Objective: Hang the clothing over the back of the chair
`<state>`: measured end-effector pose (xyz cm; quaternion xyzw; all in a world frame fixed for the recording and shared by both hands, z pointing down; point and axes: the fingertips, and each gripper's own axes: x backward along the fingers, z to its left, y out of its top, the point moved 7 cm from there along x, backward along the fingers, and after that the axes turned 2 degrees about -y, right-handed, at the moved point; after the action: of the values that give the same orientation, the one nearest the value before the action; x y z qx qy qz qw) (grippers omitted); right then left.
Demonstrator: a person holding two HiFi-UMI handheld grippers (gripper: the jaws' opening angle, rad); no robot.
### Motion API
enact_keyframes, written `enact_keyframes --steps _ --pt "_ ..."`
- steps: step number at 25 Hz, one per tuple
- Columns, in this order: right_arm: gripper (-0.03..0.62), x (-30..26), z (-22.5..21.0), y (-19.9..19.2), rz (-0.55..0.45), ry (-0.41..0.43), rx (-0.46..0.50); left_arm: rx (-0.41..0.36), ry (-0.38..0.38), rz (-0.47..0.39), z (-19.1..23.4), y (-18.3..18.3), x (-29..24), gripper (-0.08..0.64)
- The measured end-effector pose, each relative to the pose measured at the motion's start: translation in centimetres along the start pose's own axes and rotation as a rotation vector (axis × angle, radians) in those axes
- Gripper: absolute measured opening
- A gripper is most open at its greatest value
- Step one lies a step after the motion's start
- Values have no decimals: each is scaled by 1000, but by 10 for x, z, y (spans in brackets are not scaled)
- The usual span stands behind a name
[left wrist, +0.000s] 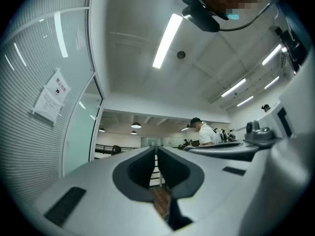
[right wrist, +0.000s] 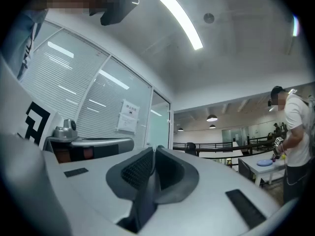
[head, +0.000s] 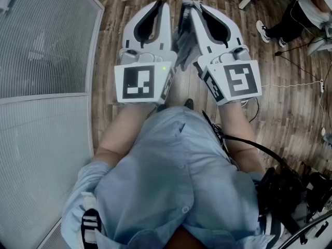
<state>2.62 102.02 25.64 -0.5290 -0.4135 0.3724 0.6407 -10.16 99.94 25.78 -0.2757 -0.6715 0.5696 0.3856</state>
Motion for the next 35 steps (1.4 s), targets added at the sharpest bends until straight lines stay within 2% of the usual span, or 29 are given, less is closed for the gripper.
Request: enact_keyframes --steps 13,16,18,21,25,35 --pt "28 5 -5 -4 11 -24 -3 11 -22 1 -6 -6 -4 23" --pt "28 5 -2 -11 3 1 17 20 -12 20 -4 -15 -1 23" --pt "28 9 -17 -14 1 17 -6 14 -4 35 -16 -20 -10 23" --pt "28 21 -65 -15 6 3 -80 9 -6 41 -52 -24 -42 23" --pt "28 28 -103 -21 9 20 -83 16 -1 46 -78 -33 -66 23" --pt "28 -64 -122 -58 44 83 -83 24 59 80 -13 -72 -123 23"
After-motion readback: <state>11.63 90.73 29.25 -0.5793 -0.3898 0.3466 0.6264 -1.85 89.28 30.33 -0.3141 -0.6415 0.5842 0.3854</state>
